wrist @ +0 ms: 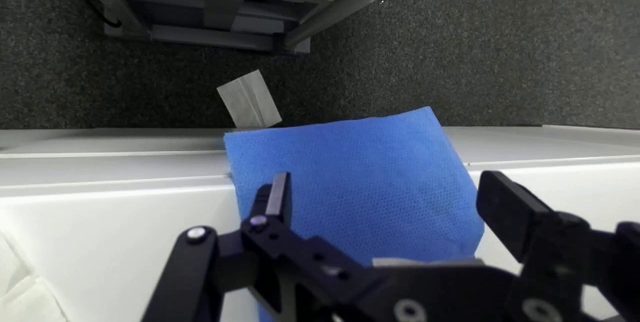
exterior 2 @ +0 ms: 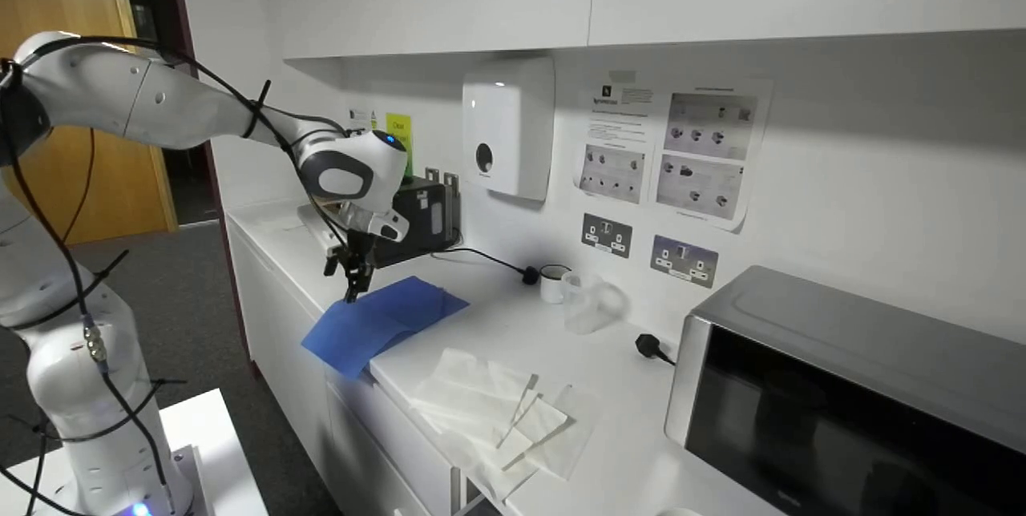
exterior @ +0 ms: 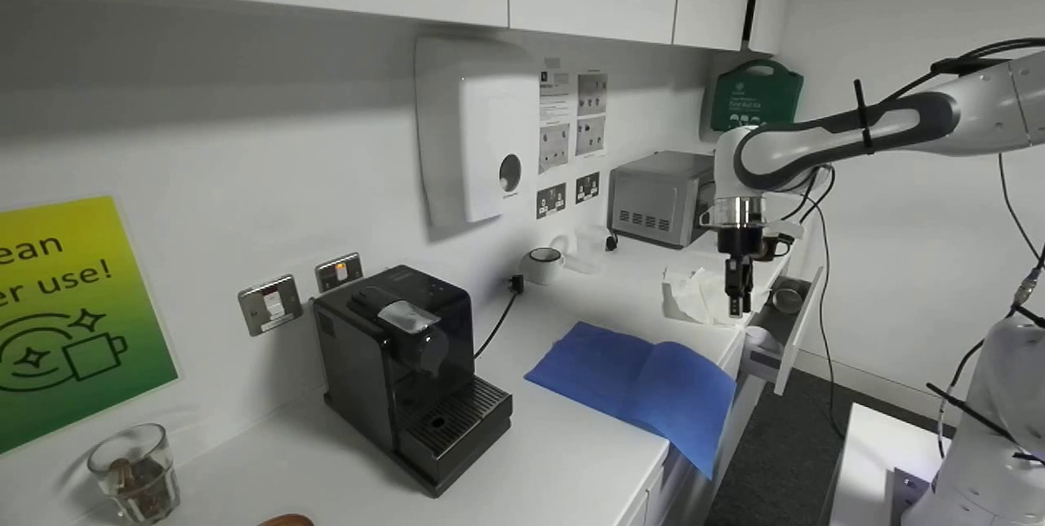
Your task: Fold the blue cloth
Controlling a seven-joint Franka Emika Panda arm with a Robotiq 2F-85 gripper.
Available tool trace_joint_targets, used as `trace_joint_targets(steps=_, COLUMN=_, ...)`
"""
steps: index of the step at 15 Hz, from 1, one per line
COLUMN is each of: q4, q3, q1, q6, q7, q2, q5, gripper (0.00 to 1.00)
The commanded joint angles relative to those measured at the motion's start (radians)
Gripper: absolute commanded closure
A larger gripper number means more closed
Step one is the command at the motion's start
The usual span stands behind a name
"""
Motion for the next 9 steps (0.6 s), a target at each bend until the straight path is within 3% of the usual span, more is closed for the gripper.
trace_joint_targets(steps=1, q4=-0.119, q3=-0.061, q1=-0.045, q6=0.09, q7=-0.126, q2=-0.016, q5=0.086, gripper=0.0)
trace_joint_targets(steps=9, q4=-0.351, q3=-0.157, q1=-0.075, q6=0.3, q7=-0.346, q2=-0.031, q5=0.321, gripper=0.0)
